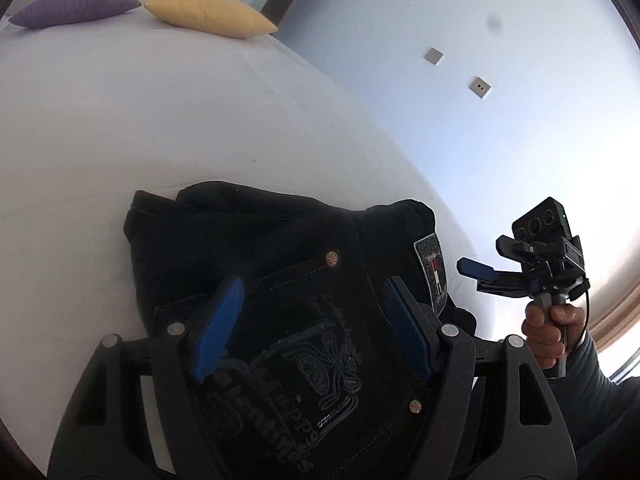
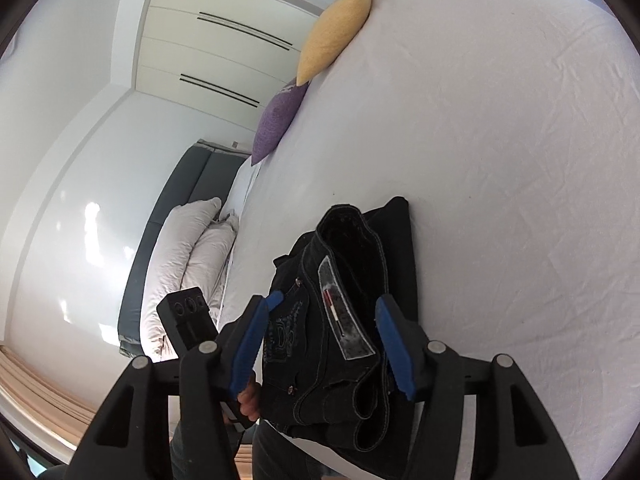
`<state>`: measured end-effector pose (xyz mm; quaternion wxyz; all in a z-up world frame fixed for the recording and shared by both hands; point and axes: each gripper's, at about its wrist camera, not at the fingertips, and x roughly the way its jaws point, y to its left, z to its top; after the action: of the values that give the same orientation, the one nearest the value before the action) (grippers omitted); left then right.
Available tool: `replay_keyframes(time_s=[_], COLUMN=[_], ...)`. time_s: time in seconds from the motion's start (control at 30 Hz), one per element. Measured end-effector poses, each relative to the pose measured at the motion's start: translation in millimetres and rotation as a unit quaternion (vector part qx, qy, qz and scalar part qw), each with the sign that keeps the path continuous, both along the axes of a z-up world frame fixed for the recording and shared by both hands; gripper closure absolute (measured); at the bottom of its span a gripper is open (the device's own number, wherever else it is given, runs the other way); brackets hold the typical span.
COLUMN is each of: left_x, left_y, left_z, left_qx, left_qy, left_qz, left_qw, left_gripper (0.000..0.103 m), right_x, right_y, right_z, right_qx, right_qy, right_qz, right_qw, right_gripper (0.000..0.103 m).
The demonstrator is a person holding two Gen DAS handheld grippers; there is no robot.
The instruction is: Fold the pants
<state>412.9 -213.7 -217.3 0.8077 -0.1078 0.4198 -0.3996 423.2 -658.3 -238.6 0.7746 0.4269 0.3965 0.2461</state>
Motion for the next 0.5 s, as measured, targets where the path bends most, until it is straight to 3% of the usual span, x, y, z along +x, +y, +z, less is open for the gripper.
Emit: replay_keyframes(time_s=[0.2, 0.27, 0.33, 0.5], left_x=[-25.8, -30.9, -33.5, -34.5], left_y=[34.4, 52.2, 67.3, 84.0], left_z=[12.6, 17.7, 15.0, -2.8], left_qx=[0.001, -0.007, -0.010, -0.026], left_qy=[-0.027, -0.026, -0.010, 0.048], left_qz=[0.046, 0.059, 0.074, 0.085], left_qw=[0.9986, 0.9979, 0.9972, 0.9949], left_gripper=[0.032, 0.032, 0.032, 0.030], right_x=[6.4, 2.8, 0.0, 0.2], right_y=[6.9, 2.0, -3.8, -15.0], right_z=[-4.2, -5.3, -9.2, -26.9], right_qx=[-0.025, -0.025, -0.022, -0.027], right_qy=[0.017, 0.023, 0.033, 0.072], right_qz=[0.013, 0.019, 0.029, 0.035], right_qw=[0.999, 0.999, 0.999, 0.996], right_gripper=[0.042, 0.036, 0.030, 0.027])
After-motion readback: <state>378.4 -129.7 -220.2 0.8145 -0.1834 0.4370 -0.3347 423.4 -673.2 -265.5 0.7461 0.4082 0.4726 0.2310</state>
